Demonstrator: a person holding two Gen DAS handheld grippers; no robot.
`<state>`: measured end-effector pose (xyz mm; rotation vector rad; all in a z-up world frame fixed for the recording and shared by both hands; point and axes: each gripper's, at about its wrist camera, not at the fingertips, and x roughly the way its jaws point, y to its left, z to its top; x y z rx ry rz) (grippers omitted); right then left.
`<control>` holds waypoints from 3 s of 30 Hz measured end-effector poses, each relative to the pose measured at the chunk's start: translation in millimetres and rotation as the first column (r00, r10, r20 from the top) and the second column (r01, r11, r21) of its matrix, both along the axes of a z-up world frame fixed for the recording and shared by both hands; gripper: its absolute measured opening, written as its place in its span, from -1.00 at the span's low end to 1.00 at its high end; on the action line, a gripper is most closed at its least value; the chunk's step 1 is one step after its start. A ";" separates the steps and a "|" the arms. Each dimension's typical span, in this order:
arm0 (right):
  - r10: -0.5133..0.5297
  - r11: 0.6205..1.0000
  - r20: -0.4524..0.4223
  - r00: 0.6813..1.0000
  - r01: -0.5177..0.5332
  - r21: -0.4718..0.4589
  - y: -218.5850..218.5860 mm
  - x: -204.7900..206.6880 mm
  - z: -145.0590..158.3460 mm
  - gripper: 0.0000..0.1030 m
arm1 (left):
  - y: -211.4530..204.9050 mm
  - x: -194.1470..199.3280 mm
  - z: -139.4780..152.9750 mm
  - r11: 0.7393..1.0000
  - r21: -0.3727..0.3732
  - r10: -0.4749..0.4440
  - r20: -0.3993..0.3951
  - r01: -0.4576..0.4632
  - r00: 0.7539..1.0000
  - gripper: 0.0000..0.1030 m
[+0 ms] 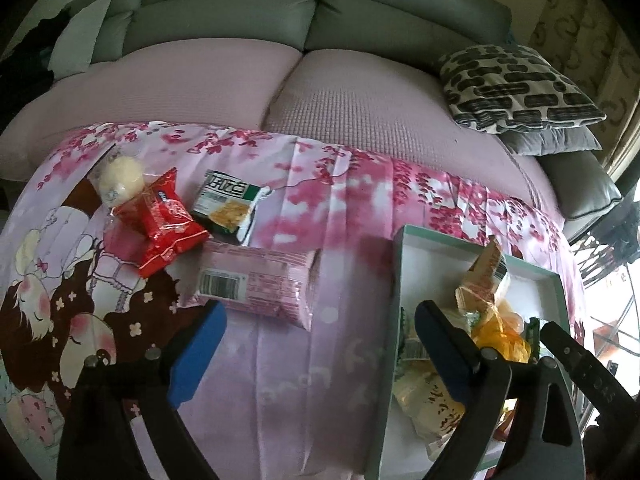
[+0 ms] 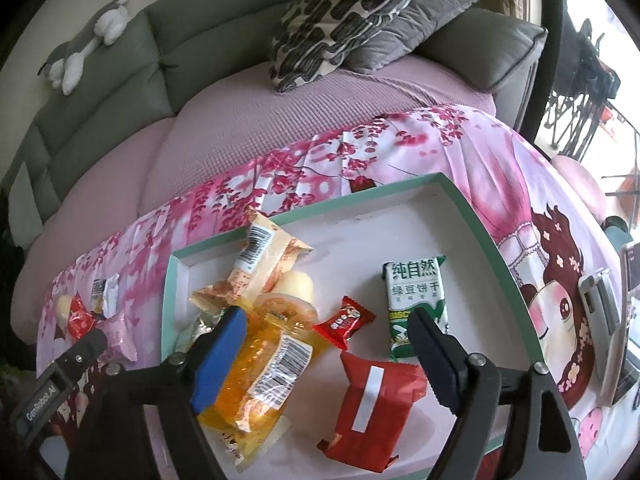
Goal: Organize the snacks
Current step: 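Move both tools back toward the remaining snack pile, then grasp the red Rusk pack with left tool while right tool grasps pink wafer pack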
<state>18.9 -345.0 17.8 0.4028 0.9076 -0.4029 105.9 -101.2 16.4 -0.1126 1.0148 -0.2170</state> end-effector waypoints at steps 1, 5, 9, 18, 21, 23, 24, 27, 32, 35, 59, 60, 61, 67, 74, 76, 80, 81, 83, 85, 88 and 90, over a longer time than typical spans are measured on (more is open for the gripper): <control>0.004 1.000 0.000 1.000 -0.004 -0.003 1.7 0.6 0.8 0.66 | 1.2 0.3 0.4 1.000 0.001 0.002 0.002 -0.002 1.000 0.85; 0.024 1.000 0.009 1.000 -0.024 -0.021 10.5 2.9 6.1 0.72 | 5.3 1.4 2.1 1.000 0.010 0.008 0.006 -0.008 1.000 0.86; 0.044 0.998 0.020 0.999 -0.043 -0.040 21.4 6.3 10.6 0.97 | 15.5 3.7 3.7 0.999 0.009 0.033 0.006 -0.033 0.999 0.86; 0.136 0.990 0.054 0.989 -0.134 -0.047 56.9 17.9 18.8 1.00 | 53.9 7.9 10.7 0.991 0.026 0.130 0.035 -0.131 0.991 0.93; 0.193 0.981 0.063 0.979 -0.191 -0.046 74.2 24.1 19.6 1.00 | 69.7 9.9 14.8 0.985 0.034 0.168 0.056 -0.170 0.984 0.99; 0.224 0.973 0.058 0.973 -0.220 -0.065 85.1 27.5 20.0 1.00 | 81.2 11.5 16.9 0.981 0.039 0.187 0.065 -0.190 0.980 0.99; 0.237 0.969 0.057 0.970 -0.232 -0.081 90.9 29.2 20.4 1.00 | 87.5 12.3 17.3 0.979 0.036 0.199 0.068 -0.202 0.978 0.99; 0.264 0.962 0.056 0.963 -0.259 -0.091 103.2 32.9 18.4 1.00 | 105.7 15.1 17.7 0.969 0.017 0.243 0.070 -0.245 0.968 0.99; 0.309 0.948 0.055 0.950 -0.303 -0.100 122.9 39.8 12.5 1.00 | 135.2 17.0 23.4 0.953 -0.014 0.301 0.089 -0.301 0.949 0.99; 0.330 0.942 0.085 0.940 -0.323 -0.090 132.6 40.9 12.9 1.00 | 150.5 16.6 26.9 0.942 -0.022 0.336 0.111 -0.335 0.935 0.99; 0.410 0.909 -0.003 0.912 -0.408 -0.088 203.4 77.9 -28.0 1.00 | 212.8 39.3 -3.3 0.918 -0.108 0.386 0.030 -0.381 0.922 0.99; 0.411 0.908 -0.008 0.912 -0.410 -0.082 205.4 81.4 -30.9 1.00 | 214.7 42.1 -8.9 0.915 -0.124 0.388 0.006 -0.385 0.922 0.99; 0.414 0.908 -0.012 0.910 -0.414 -0.070 207.1 85.3 -33.9 1.00 | 214.8 44.5 -12.6 0.914 -0.137 0.384 -0.009 -0.381 0.923 0.99; 0.430 0.902 -0.026 0.902 -0.431 -0.039 217.7 107.7 -47.4 1.00 | 192.0 61.2 -28.3 0.941 -0.187 0.270 -0.092 -0.283 0.958 1.00; 0.445 0.895 -0.038 0.895 -0.445 -0.016 223.3 130.5 -60.1 1.00 | 176.9 81.0 -38.9 0.948 -0.208 0.214 -0.147 -0.242 0.966 1.00; 0.442 0.897 -0.048 0.896 -0.443 0.003 222.7 136.1 -65.7 1.00 | 175.8 84.6 -40.6 0.953 -0.192 0.205 -0.167 -0.236 0.964 0.99; 0.440 0.898 -0.062 0.896 -0.440 0.009 225.9 143.1 -73.9 1.00 | 173.3 92.8 -45.1 0.948 -0.221 0.192 -0.179 -0.229 0.965 0.99; 0.439 0.898 -0.059 0.896 -0.440 0.009 227.0 144.2 -74.6 1.00 | 170.5 94.9 -47.4 0.947 -0.227 0.187 -0.188 -0.228 0.964 0.99; 0.446 0.895 -0.057 0.893 -0.446 0.004 228.4 145.6 -74.5 0.99 | 166.5 97.1 -51.2 0.945 -0.241 0.175 -0.203 -0.222 0.963 0.99; 0.453 0.891 -0.056 0.890 -0.454 0.003 231.0 148.2 -75.0 0.93 | 163.0 99.3 -56.3 0.936 -0.272 0.161 -0.225 -0.221 0.961 0.98; 0.453 0.892 -0.040 0.891 -0.452 0.019 231.2 147.9 -74.0 0.78 | 156.4 99.9 -59.3 0.941 -0.264 0.153 -0.225 -0.212 0.962 0.73; 0.452 0.892 -0.032 0.892 -0.451 0.023 231.1 146.5 -73.0 0.72 | 153.8 100.6 -61.0 0.944 -0.248 0.159 -0.230 -0.216 0.960 0.37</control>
